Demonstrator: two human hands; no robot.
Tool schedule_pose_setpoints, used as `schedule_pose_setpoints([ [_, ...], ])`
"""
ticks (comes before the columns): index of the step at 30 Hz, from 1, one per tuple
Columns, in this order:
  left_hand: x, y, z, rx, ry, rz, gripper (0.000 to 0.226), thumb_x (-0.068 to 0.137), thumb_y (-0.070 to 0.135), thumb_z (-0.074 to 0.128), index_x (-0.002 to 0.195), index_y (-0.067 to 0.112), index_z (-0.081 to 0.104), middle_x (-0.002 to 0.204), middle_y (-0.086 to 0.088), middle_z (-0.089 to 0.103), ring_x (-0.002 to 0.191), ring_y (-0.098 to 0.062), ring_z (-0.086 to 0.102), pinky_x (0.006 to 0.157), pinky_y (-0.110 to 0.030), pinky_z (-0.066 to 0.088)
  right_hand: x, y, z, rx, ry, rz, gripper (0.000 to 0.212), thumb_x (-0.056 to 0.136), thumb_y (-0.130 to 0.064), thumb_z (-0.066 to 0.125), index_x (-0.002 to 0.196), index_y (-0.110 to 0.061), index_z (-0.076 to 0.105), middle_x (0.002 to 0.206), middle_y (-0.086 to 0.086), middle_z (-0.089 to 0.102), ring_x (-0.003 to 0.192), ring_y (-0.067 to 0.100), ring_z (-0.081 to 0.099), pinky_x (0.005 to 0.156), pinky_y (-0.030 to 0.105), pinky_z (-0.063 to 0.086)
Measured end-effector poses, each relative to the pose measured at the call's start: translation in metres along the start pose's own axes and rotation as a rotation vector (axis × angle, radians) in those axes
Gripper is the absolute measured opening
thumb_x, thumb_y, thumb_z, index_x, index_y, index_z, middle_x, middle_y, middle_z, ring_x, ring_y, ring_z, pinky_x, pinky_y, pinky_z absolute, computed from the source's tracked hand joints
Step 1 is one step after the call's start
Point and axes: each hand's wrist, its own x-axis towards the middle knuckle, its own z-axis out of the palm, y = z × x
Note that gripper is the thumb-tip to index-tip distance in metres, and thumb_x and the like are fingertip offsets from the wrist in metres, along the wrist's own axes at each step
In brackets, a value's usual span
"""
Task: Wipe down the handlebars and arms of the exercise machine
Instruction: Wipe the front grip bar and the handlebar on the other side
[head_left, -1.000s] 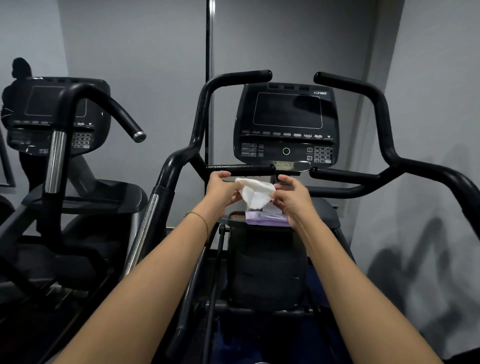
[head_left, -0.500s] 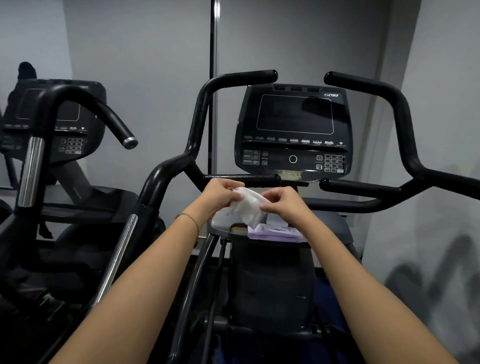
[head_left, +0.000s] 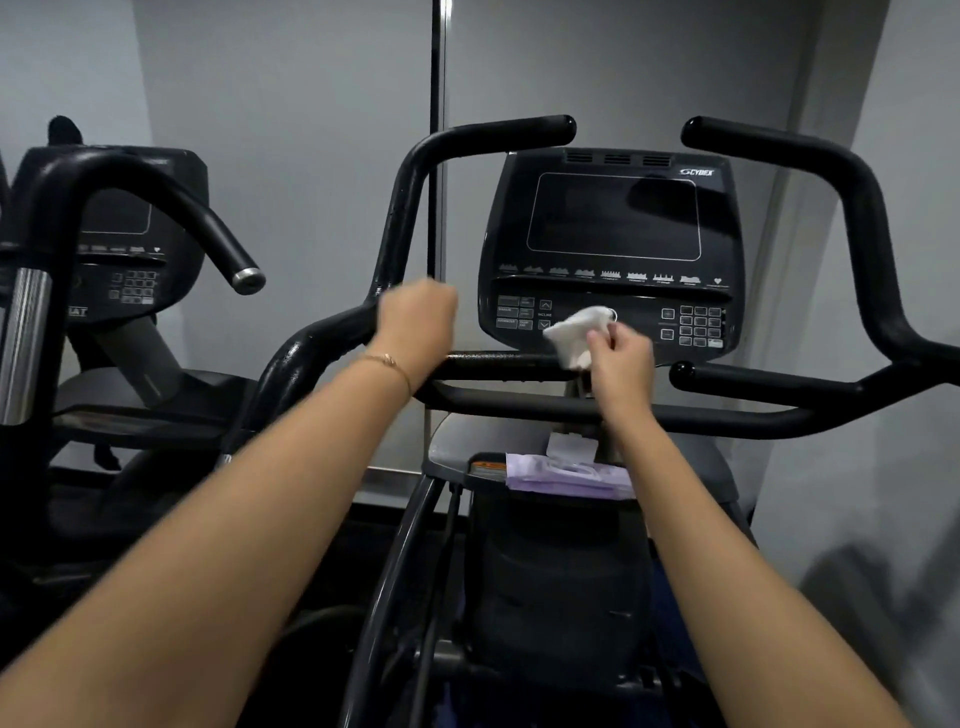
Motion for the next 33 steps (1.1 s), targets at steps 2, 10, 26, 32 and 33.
schedule_pose_setpoints([
  [2, 0.008, -0.014, -0.022, 0.241, -0.043, -0.048, 0.032, 0.089, 0.000, 0.047, 0.118, 0.008, 0.059, 0.119, -0.011, 0.059, 0.110, -0.031, 0.059, 0.084, -0.035, 0.048, 0.004, -0.004, 0.005, -0.257, -0.032, -0.248, 0.029, 0.093, 0.000, 0.041, 0.091, -0.012, 0.067, 0.090, 0.002, 0.066, 0.074, 0.009, 0.058, 0.066, 0.010, 0.043],
  [10, 0.014, -0.036, -0.018, 0.420, -0.269, -0.144, 0.033, 0.090, 0.008, 0.048, 0.122, 0.012, 0.056, 0.121, -0.005, 0.057, 0.109, -0.027, 0.059, 0.085, -0.036, 0.050, -0.008, 0.051, 0.057, -1.070, -0.289, -0.514, 0.050, 0.098, -0.013, 0.032, 0.143, 0.004, 0.020, 0.151, 0.020, 0.024, 0.141, 0.030, 0.018, 0.116, 0.044, 0.004],
  [26, 0.019, -0.040, -0.026, 0.392, -0.287, -0.157, 0.029, 0.089, 0.004, 0.046, 0.115, 0.010, 0.058, 0.101, -0.006, 0.056, 0.081, -0.020, 0.046, 0.049, -0.026, 0.029, 0.003, 0.034, 0.087, -1.090, -0.290, -0.497, 0.040, 0.093, -0.006, 0.040, 0.132, 0.002, 0.041, 0.133, 0.018, 0.048, 0.128, 0.030, 0.040, 0.115, 0.042, 0.013],
  [32, 0.019, -0.040, -0.028, 0.367, -0.296, -0.165, 0.028, 0.089, 0.003, 0.045, 0.113, 0.011, 0.057, 0.075, -0.003, 0.042, 0.071, -0.019, 0.046, 0.048, -0.026, 0.026, -0.005, 0.058, 0.076, -0.988, -0.153, -0.730, 0.035, 0.067, 0.004, 0.064, 0.102, 0.004, 0.066, 0.099, 0.016, 0.070, 0.094, 0.029, 0.067, 0.087, 0.047, 0.050],
  [33, 0.019, -0.040, -0.029, 0.360, -0.294, -0.162, 0.027, 0.089, 0.003, 0.046, 0.113, 0.011, 0.057, 0.078, -0.003, 0.045, 0.072, -0.019, 0.046, 0.050, -0.026, 0.029, -0.005, 0.062, 0.071, -0.975, -0.143, -0.711, 0.038, 0.066, 0.003, 0.068, 0.103, 0.003, 0.066, 0.101, 0.015, 0.070, 0.096, 0.029, 0.067, 0.088, 0.047, 0.050],
])
